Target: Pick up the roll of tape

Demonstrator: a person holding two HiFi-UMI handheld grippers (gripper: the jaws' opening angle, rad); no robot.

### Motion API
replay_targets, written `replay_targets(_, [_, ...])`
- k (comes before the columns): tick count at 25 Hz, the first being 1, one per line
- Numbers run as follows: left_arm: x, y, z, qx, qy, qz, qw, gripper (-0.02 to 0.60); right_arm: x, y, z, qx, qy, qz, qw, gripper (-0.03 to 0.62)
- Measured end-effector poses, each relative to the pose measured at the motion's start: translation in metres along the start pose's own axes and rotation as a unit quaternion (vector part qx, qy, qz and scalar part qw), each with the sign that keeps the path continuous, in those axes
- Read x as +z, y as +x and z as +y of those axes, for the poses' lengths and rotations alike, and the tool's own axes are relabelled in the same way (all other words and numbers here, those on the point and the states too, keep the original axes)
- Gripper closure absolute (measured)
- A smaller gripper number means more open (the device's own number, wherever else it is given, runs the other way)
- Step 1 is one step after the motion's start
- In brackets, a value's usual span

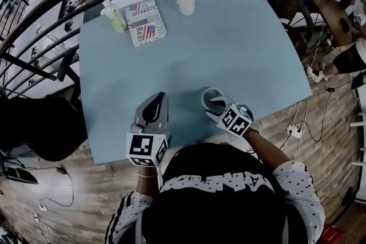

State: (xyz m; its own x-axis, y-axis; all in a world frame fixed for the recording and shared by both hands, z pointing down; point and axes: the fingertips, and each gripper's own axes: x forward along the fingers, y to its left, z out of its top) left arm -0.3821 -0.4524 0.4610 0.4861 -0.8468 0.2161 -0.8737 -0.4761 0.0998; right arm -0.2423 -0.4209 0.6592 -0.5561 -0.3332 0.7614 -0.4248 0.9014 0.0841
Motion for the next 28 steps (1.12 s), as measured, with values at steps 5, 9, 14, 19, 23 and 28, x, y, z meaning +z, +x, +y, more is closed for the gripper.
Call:
replay_targets(5, [0.004, -0.008, -0.001, 0.008, 0.002, -0.004, 1.0, 0.581, -0.004, 0.007, 0.004, 0.011, -0.023, 0.023, 0.999, 0.454])
replay_targets(9, [0.001, -0.017, 0.006, 0.02, 0.0, 0.007, 0.9998, 0.581, -0.005, 0.013, 0.003, 0.011, -0.039, 0.033, 0.999, 0.485])
replay_targets(14, [-0.002, -0.027, 0.013, 0.035, -0.007, 0.006, 0.9993, 0.581, -0.007, 0.016, 0.005, 0.017, -0.038, 0.036, 0.998, 0.505])
replay_targets(19, [-0.002, -0.033, 0.012, 0.039, -0.009, 0.006, 0.9992, 0.581, -0.007, 0.015, 0.006, 0.02, -0.037, 0.035, 0.999, 0.54])
replay_targets(23, [-0.002, -0.036, 0.012, 0.04, -0.007, 0.009, 0.9991, 0.581, -0.006, 0.013, 0.005, 0.016, -0.021, 0.035, 0.999, 0.542])
replay_targets(28, [0.004, -0.033, 0.011, 0.042, 0.003, -0.008, 0.9991, 0.581, 0.002, 0.003, -0.005, -0.001, 0.02, 0.005, 1.0, 0.542])
